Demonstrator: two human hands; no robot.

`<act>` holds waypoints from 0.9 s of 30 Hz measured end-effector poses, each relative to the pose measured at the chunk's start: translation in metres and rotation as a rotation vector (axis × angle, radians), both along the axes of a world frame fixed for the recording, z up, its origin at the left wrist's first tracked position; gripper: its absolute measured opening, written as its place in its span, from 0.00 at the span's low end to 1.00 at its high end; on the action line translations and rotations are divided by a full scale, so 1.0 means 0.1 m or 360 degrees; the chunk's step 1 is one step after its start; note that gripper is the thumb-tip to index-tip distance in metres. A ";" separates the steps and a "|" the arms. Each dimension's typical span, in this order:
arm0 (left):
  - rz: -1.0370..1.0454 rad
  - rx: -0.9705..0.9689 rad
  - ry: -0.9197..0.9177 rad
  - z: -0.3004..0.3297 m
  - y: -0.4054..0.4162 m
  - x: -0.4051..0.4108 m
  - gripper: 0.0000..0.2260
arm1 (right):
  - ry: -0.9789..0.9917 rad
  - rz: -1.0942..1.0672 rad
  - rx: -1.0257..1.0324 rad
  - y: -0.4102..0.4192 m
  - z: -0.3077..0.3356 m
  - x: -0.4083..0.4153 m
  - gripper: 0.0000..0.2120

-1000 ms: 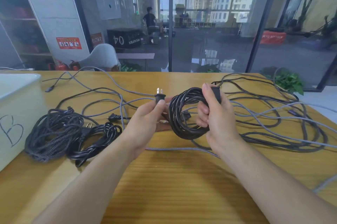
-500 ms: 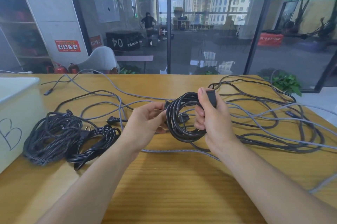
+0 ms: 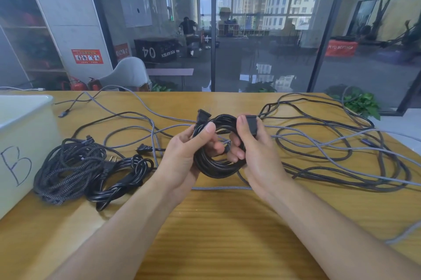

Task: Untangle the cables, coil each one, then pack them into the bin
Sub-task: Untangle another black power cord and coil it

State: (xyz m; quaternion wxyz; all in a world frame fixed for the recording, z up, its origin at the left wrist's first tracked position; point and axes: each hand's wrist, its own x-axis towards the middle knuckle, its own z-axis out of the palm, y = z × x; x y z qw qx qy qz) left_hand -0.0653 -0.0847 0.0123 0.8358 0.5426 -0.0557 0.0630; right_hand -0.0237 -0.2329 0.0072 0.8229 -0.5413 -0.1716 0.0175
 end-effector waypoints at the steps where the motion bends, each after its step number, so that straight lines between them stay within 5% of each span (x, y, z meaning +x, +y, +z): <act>1: -0.0057 -0.0016 0.0003 0.01 0.00 -0.01 0.12 | -0.0013 -0.0034 -0.0005 0.00 0.00 -0.01 0.08; 7: -0.0121 0.0339 -0.0161 0.06 -0.11 -0.09 0.13 | -0.0127 -0.0231 -0.0108 -0.01 0.00 -0.01 0.06; 11: 0.0006 0.0310 -0.0183 0.04 -0.07 -0.03 0.15 | -0.0061 -0.0142 -0.0123 0.01 -0.01 -0.01 0.07; 16: 0.0249 0.0306 -0.0081 0.03 0.09 0.02 0.16 | -0.0300 -0.0282 -0.0613 0.00 -0.09 0.02 0.06; 20: 0.0480 0.0307 -0.0044 0.03 0.14 0.06 0.15 | -0.0298 -0.0413 -0.0361 -0.01 -0.05 0.04 0.06; 27: 0.0558 0.0302 -0.0010 0.04 0.23 0.08 0.17 | 0.0034 -0.0096 0.0144 -0.05 0.09 0.02 0.09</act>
